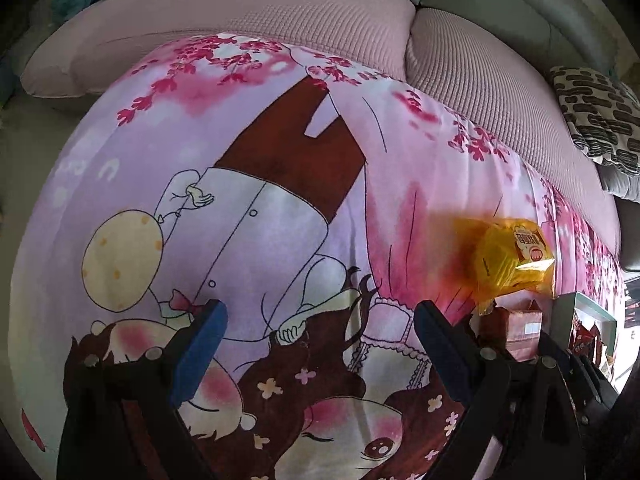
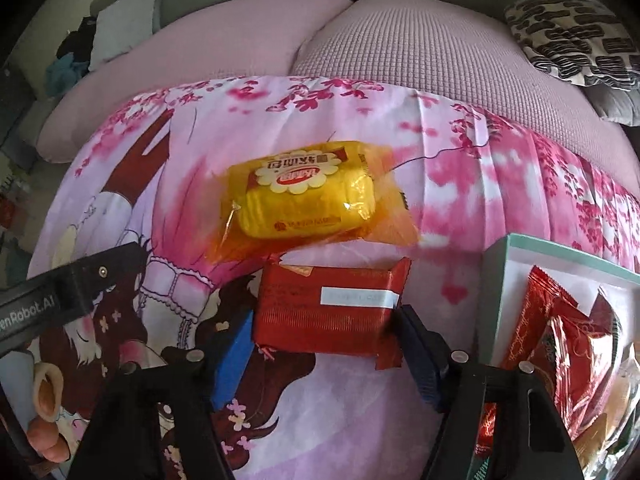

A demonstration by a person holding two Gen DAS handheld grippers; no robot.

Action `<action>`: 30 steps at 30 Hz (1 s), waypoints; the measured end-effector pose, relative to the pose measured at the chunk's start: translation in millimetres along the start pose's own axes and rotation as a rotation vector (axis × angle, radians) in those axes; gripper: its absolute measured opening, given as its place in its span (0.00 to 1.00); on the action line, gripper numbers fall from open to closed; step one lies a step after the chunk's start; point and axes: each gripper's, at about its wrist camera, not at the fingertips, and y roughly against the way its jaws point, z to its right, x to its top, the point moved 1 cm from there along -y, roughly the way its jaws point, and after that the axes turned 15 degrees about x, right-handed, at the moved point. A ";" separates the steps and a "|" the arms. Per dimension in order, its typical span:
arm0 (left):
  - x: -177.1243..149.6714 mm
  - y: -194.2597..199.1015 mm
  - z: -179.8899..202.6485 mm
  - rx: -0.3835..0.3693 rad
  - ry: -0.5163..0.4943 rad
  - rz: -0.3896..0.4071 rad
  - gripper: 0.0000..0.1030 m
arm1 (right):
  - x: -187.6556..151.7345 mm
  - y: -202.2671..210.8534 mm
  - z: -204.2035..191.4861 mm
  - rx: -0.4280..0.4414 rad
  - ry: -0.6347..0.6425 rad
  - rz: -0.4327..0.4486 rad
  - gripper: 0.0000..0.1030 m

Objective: Organize snacks
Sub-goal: 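Grasp the yellow bread pack with the left tool while the right tool grasps the red box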

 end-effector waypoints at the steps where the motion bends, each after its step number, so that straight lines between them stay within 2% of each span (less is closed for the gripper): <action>1: 0.0 0.3 0.1 0.000 -0.001 0.001 0.92 | 1.7 -0.6 3.8 0.011 -0.018 0.001 0.70; 12: 7.5 10.5 18.2 -0.013 -0.072 0.033 0.92 | 1.1 7.0 7.8 0.019 -0.041 0.031 0.64; 18: 18.6 23.2 32.4 -0.030 -0.130 0.070 0.92 | 0.1 39.2 10.4 0.064 -0.064 0.087 0.64; 22: 29.3 29.1 47.6 -0.034 -0.172 0.102 0.90 | 4.9 64.6 14.4 0.061 -0.070 0.133 0.64; 26: 34.9 36.2 72.0 -0.064 -0.266 0.135 0.86 | 13.8 93.5 20.3 0.078 -0.073 0.188 0.64; 30: 34.0 37.2 107.2 -0.085 -0.431 0.161 0.86 | 21.6 118.3 33.2 0.062 -0.083 0.248 0.64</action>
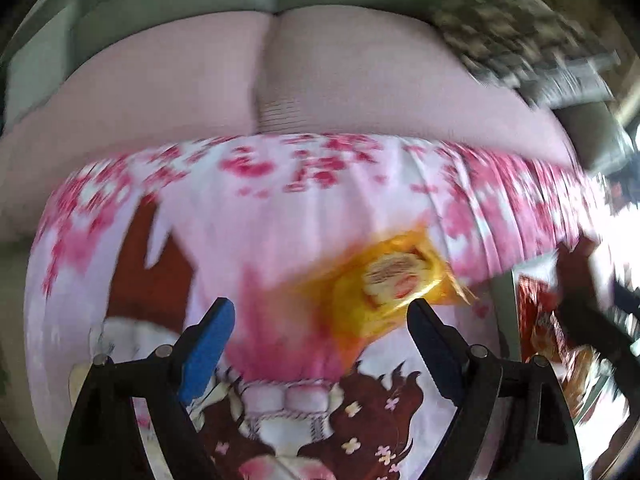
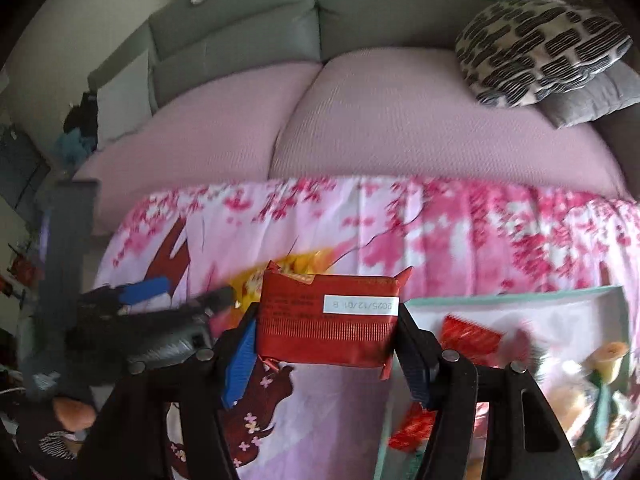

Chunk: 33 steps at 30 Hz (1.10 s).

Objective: Organize snacks
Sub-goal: 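Grasp the yellow bread pack with the left tool while the right tool grasps the red box, then carry the yellow pack and red box into the tray and open both tools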

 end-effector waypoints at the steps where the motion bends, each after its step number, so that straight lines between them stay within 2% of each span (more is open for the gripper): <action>1: 2.4 -2.8 7.6 -0.004 -0.037 -0.004 0.86 | 2.0 5.0 4.6 -0.002 -0.009 0.013 0.64; 4: 7.8 -8.1 24.8 -0.021 -0.122 0.004 0.86 | 3.1 20.9 22.2 -0.024 -0.043 0.041 0.64; 7: 12.0 -13.9 41.8 -0.006 -0.213 0.010 0.85 | -0.7 30.6 40.5 -0.042 -0.081 0.053 0.64; 11: 19.6 -27.0 54.2 -0.028 -0.235 -0.024 0.65 | -11.0 42.9 63.9 -0.036 -0.148 0.066 0.64; 13: 21.6 -29.6 56.0 -0.030 -0.219 -0.030 0.62 | -15.4 48.3 72.4 -0.037 -0.167 0.075 0.64; 17: 21.6 -34.0 51.1 -0.073 -0.151 -0.042 0.52 | -26.0 60.5 88.4 -0.042 -0.214 0.101 0.64; 22: 12.7 -33.5 35.5 -0.103 0.016 -0.057 0.48 | -41.1 76.3 105.9 -0.045 -0.281 0.141 0.64; 25: 2.2 -27.9 30.1 -0.131 0.099 -0.030 0.46 | -52.2 86.7 116.6 -0.051 -0.326 0.163 0.64; 29: -15.4 -14.3 27.1 -0.216 0.215 -0.017 0.45 | -69.5 100.6 131.3 -0.067 -0.393 0.195 0.64; 30: -23.9 -5.0 27.0 -0.258 0.260 -0.010 0.45 | -72.0 102.4 134.1 -0.069 -0.404 0.200 0.64; 33: -40.5 9.7 37.8 -0.315 0.332 0.018 0.45 | -82.5 108.7 142.5 -0.064 -0.442 0.211 0.64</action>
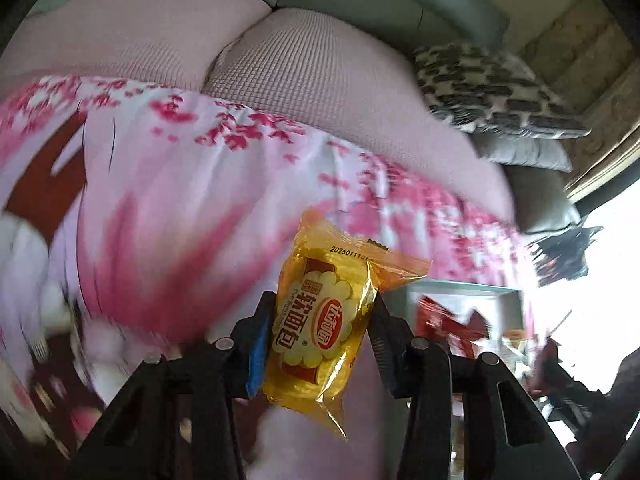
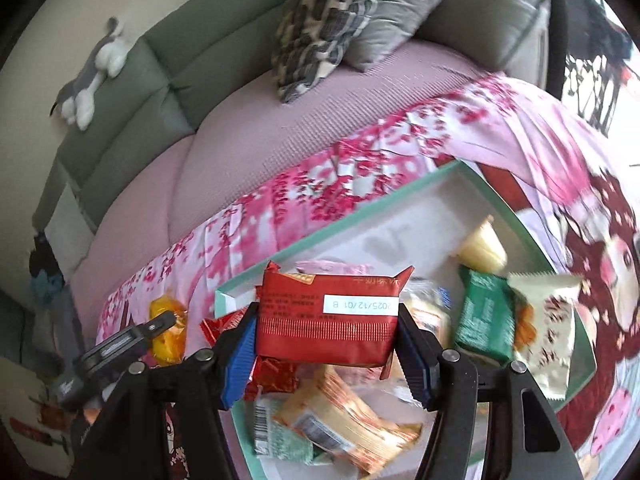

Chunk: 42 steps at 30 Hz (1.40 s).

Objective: Organize snacks
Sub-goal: 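Carry the yellow pack and red box into the tray and open both tools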

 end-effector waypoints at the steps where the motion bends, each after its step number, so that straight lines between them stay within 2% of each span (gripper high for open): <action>1: -5.4 3.0 3.1 -0.005 0.012 0.007 0.45 | -2.1 2.4 4.2 -0.001 -0.012 0.001 0.64; 7: -33.8 18.8 26.0 -0.033 0.054 0.008 0.45 | -9.0 12.9 26.5 0.000 -0.056 0.004 0.64; 11: -46.3 26.6 50.6 -0.013 0.002 0.028 0.45 | -7.5 18.2 37.2 0.020 -0.080 0.016 0.64; 19: -65.1 24.6 77.3 -0.008 -0.010 0.017 0.45 | -6.8 22.7 50.8 0.050 -0.110 0.013 0.64; 21: -67.6 25.9 85.8 0.015 -0.047 0.025 0.45 | -5.2 25.6 55.4 0.038 -0.112 0.022 0.64; 23: -69.1 24.8 91.0 0.003 -0.055 0.023 0.45 | -3.6 28.3 59.3 0.014 -0.106 0.032 0.64; 25: -72.6 21.6 97.2 -0.019 -0.059 0.003 0.44 | -1.9 29.8 63.2 0.019 -0.114 0.038 0.64; 28: -77.4 18.4 109.7 0.002 -0.108 0.011 0.45 | -0.1 29.5 65.7 0.030 -0.114 0.044 0.64; 37: -79.3 21.6 111.3 0.071 -0.138 0.034 0.45 | 0.5 25.7 61.8 0.003 -0.067 0.047 0.66; 42: -78.4 22.9 102.4 0.049 -0.094 0.004 0.54 | -0.4 25.4 56.7 -0.016 -0.032 0.040 0.70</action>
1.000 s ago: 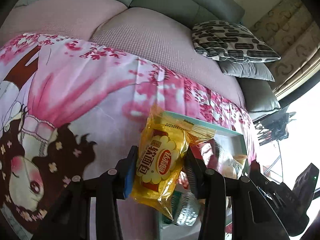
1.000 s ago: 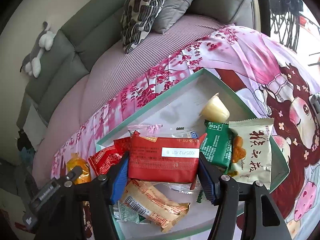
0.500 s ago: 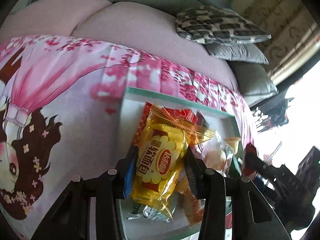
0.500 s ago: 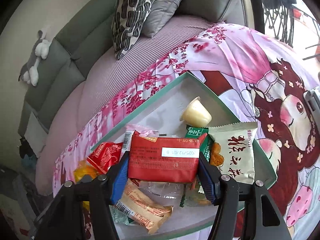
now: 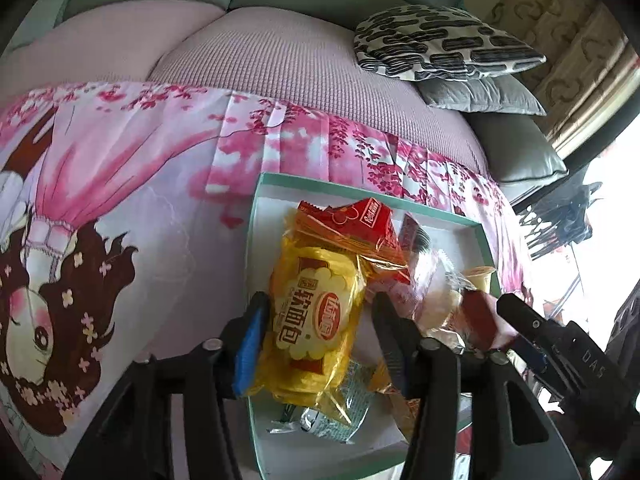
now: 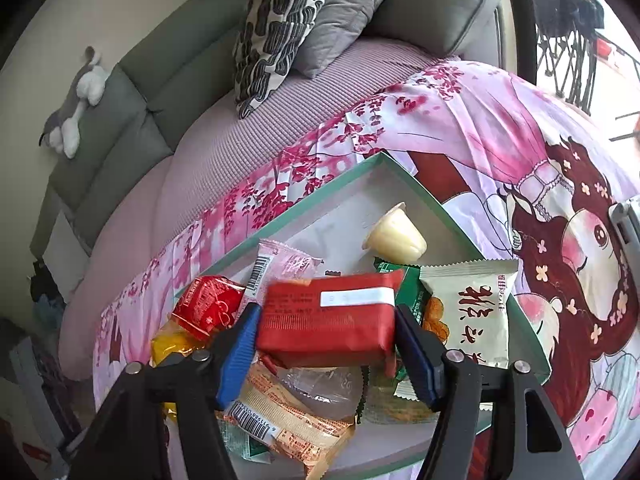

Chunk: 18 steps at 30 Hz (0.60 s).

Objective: Organize snacks

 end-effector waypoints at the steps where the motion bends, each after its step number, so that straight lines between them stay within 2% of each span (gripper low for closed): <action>1: -0.1 0.0 -2.1 -0.004 0.008 -0.007 0.55 | -0.6 0.5 -1.0 -0.003 0.005 0.001 0.71; 6: -1.9 7.3 -6.3 0.000 0.012 -0.004 0.56 | -3.8 3.7 -7.5 0.002 0.029 -0.003 0.76; 12: -4.1 16.5 -6.4 -0.039 0.014 0.005 0.69 | -9.1 7.3 -19.3 -0.002 0.073 -0.005 0.84; 13: -4.5 17.4 -6.2 -0.041 0.013 0.004 0.72 | -10.3 7.5 -21.3 -0.008 0.083 -0.006 0.89; 14: -5.1 18.4 -6.1 -0.045 0.012 0.004 0.73 | -11.0 8.0 -22.3 -0.011 0.090 -0.007 0.93; 18: -7.0 27.9 -8.4 -0.068 0.020 0.015 0.74 | -14.5 11.6 -26.9 -0.018 0.113 0.000 0.95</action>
